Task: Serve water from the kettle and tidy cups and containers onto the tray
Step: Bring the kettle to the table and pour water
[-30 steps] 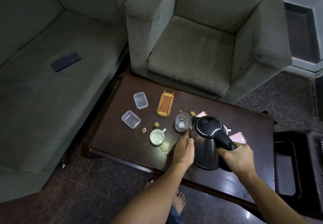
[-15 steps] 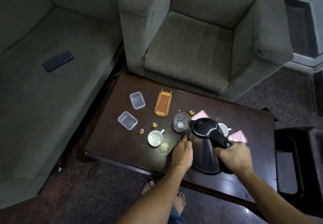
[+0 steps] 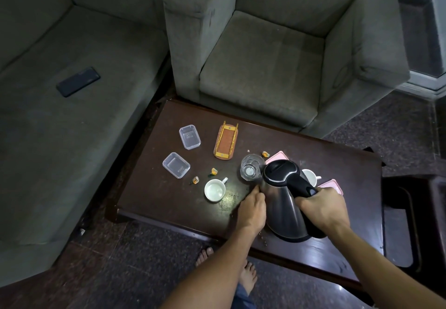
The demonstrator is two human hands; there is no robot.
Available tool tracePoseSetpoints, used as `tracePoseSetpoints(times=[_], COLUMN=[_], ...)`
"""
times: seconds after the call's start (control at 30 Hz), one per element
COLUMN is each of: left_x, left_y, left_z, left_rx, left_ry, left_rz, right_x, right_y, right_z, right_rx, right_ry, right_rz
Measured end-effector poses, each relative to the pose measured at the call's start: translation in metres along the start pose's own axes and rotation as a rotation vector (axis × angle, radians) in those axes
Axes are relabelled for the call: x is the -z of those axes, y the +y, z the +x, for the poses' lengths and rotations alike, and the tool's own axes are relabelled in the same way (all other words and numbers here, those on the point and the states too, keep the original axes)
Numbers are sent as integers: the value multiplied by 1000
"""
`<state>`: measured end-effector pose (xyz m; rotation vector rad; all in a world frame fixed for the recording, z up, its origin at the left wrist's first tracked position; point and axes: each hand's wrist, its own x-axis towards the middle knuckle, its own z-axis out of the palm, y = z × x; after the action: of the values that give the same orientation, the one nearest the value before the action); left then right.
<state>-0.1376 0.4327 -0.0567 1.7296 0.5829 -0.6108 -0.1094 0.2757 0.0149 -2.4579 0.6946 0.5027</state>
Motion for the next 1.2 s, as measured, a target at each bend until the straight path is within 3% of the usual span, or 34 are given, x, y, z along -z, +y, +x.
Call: tracePoseSetpoints(times=[1.2], left_x=[-5], left_y=[-8], left_z=[1], left_rx=[13], left_ry=[2], left_rz=[-13], right_x=[2], right_y=[-20], right_z=[6], right_rx=[-6], right_ry=[-10], right_rz=[-137])
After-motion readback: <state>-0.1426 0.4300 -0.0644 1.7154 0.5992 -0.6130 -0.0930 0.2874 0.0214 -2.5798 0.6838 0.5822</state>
